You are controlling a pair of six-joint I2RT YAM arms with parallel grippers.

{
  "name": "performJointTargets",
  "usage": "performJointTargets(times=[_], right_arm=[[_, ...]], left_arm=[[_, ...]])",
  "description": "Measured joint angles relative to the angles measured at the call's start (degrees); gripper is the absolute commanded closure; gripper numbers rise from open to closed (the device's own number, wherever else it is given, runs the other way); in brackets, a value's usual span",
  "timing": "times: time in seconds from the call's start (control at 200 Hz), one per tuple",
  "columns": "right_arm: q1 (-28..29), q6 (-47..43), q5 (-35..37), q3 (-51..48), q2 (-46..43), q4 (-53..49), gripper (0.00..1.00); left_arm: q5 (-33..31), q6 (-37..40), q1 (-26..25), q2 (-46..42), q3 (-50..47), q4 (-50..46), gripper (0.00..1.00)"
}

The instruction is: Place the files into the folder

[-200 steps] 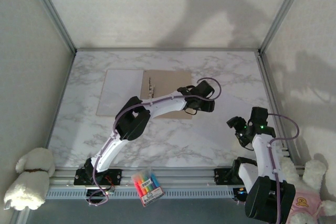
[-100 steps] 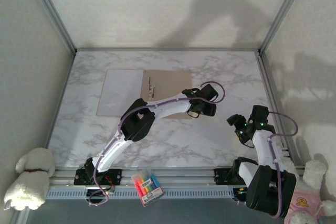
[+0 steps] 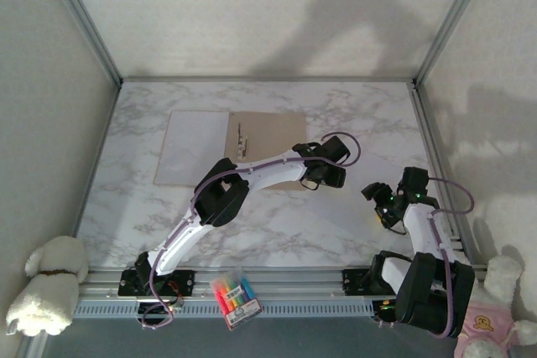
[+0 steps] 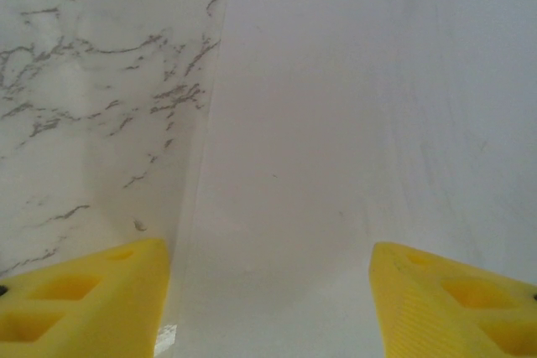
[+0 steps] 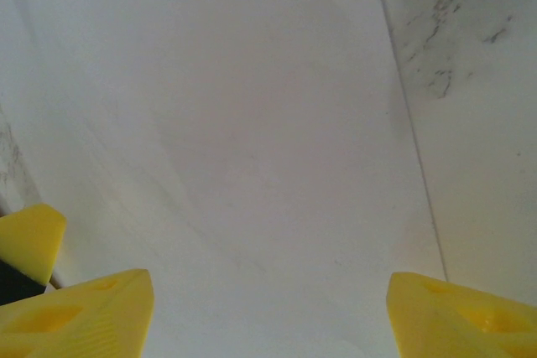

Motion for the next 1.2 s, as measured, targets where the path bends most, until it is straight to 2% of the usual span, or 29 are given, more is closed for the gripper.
performJointTargets(times=[0.616,0.901,1.202], right_arm=[[-0.2,-1.0,-4.2,0.0,6.3,3.6,0.28],[-0.3,-1.4,-6.9,0.7,8.8,5.4,0.29],[-0.3,-1.4,-7.6,0.7,8.8,5.8,0.29]], left_arm=[[0.1,-0.3,-0.2,0.0,-0.2,0.5,0.27],[0.4,-1.1,-0.5,-0.7,-1.7,2.9,0.10],[1.2,-1.2,-0.7,-1.1,-2.6,4.4,0.02]])
